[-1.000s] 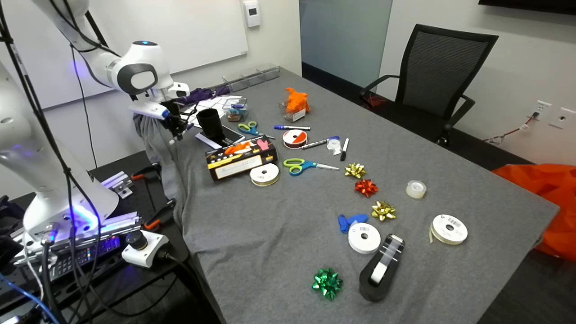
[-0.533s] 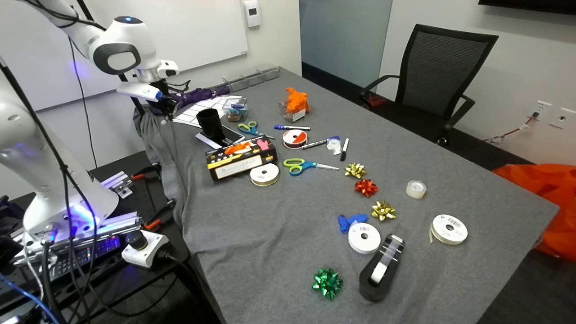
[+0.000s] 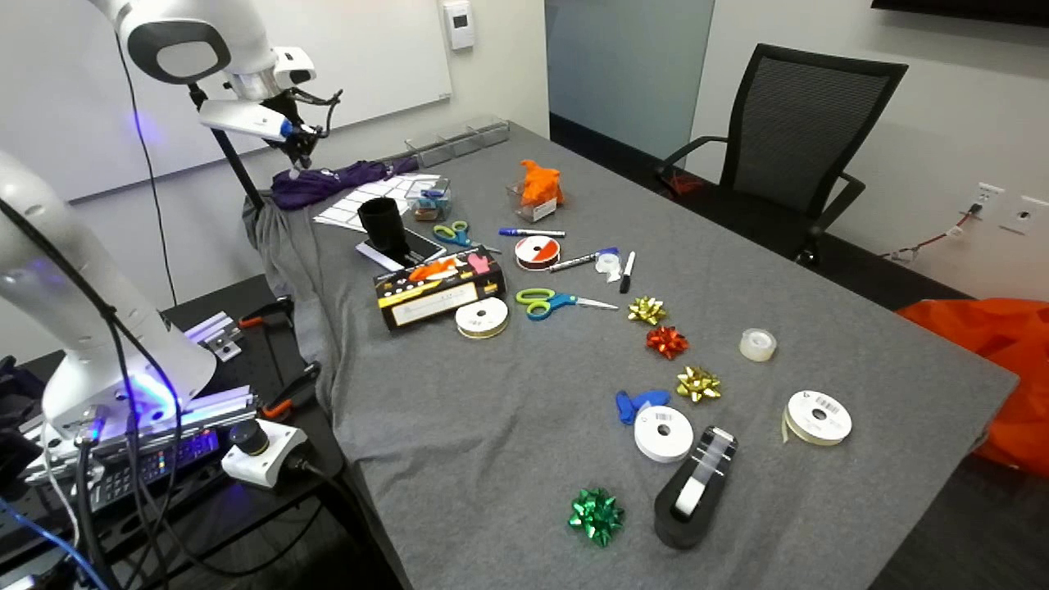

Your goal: Place the purple marker into the mug

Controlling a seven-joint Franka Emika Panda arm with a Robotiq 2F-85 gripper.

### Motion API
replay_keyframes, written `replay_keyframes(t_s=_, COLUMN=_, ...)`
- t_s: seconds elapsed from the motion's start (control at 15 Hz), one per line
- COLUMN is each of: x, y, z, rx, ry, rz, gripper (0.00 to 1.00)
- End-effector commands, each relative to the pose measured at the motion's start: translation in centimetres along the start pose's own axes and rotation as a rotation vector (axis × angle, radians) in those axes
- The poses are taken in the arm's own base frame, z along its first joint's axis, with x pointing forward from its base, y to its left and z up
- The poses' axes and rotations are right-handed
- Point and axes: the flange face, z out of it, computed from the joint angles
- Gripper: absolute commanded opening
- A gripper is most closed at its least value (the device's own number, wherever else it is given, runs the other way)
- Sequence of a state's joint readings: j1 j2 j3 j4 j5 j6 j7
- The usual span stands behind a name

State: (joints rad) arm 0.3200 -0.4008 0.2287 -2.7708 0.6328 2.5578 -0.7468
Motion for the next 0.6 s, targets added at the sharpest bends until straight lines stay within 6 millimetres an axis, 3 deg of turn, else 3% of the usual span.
replay_keyframes(t_s=0.0, x=-1.7, y=3.6, z=-3.9, rx=0.002, ry=0.062, rz=-0.013, gripper=0.04)
replay_keyframes(t_s=0.2, x=-2.8, y=7.1, z=-5.4, rx=-0.042, ry=0.086, rz=0.014, gripper=0.04)
replay_keyframes(t_s=0.53, x=-4.9, y=9.1, z=-3.9, rx=-0.092, ry=-0.084, rz=0.125, gripper=0.04)
